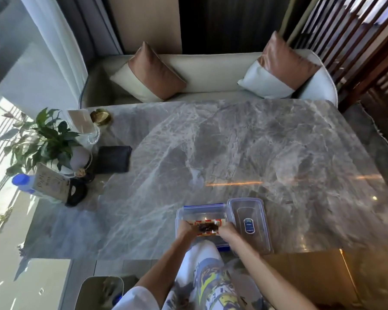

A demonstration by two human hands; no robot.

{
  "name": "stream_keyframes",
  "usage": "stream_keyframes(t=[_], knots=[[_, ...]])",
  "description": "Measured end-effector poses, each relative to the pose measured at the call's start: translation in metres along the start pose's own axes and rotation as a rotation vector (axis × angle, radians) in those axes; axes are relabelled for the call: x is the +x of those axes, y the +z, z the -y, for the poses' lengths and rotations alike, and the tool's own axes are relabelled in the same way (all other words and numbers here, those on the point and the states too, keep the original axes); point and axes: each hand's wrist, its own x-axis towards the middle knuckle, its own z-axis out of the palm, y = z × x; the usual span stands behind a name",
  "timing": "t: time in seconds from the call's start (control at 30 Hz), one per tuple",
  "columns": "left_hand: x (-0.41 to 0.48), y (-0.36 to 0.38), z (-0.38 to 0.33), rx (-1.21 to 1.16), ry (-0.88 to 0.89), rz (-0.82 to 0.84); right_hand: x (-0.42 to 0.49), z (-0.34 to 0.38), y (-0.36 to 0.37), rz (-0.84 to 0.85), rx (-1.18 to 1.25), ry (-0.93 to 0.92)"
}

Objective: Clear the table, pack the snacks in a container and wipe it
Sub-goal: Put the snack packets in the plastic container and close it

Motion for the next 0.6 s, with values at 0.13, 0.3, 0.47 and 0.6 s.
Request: stream_keyframes(t=[0.13,0.3,0.47,0.6], knots=[[0.002,-0.002,0.006,-0.042,-0.028,0.022,-0.002,-0.001,-0.001,-0.016,0.040,0.034],[0.001,-0.003,-0.003,-0.062,-0.084,0.054,0.006,-0.006,-0.001,0.035,0.080,0.029],[0.003,0.006,-0.006,-0.015,-0.102,0.073,0.010,-0.007,-0.007,0.094,0.087,0.013],[0.003,0.008,-0.005,0.155,-0.039,0.027,0.007,-0.006,-0.013,0.133,0.071,-0.010]])
